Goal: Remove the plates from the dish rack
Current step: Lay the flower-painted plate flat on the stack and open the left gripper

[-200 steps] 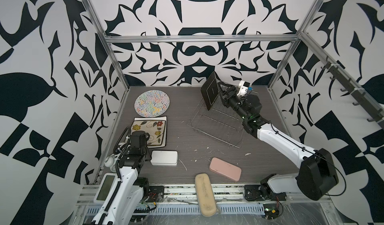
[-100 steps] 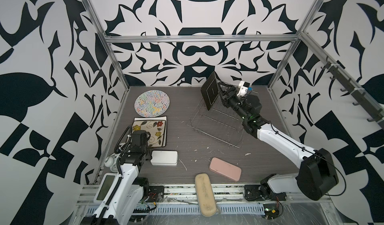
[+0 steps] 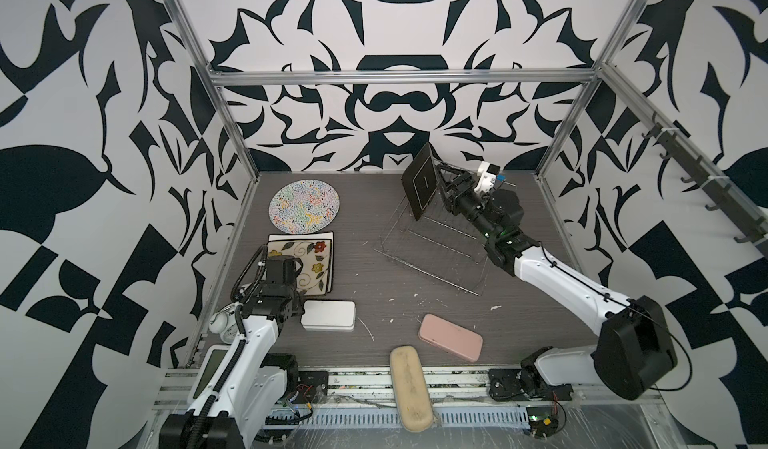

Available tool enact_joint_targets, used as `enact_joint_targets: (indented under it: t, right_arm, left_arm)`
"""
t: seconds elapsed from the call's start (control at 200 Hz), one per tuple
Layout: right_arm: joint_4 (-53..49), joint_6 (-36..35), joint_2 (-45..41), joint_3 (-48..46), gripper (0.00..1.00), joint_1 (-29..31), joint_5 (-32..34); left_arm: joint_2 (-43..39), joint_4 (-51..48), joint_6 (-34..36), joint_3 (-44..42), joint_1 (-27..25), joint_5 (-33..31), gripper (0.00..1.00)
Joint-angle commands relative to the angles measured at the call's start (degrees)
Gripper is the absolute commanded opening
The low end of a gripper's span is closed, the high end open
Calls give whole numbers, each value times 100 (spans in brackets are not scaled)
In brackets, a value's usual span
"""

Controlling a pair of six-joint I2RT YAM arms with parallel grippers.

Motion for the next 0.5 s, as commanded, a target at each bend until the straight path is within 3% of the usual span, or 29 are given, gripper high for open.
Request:
enact_joint_targets:
  t: [0.0, 0.495]
  right_arm:
    - [242, -65, -260, 6, 74, -19, -41]
    - [237, -65, -305, -27, 74, -40, -24]
  left_arm:
    - [60, 29, -8, 333, 9, -17, 96]
    - [698, -425, 36, 805, 9, 214, 99]
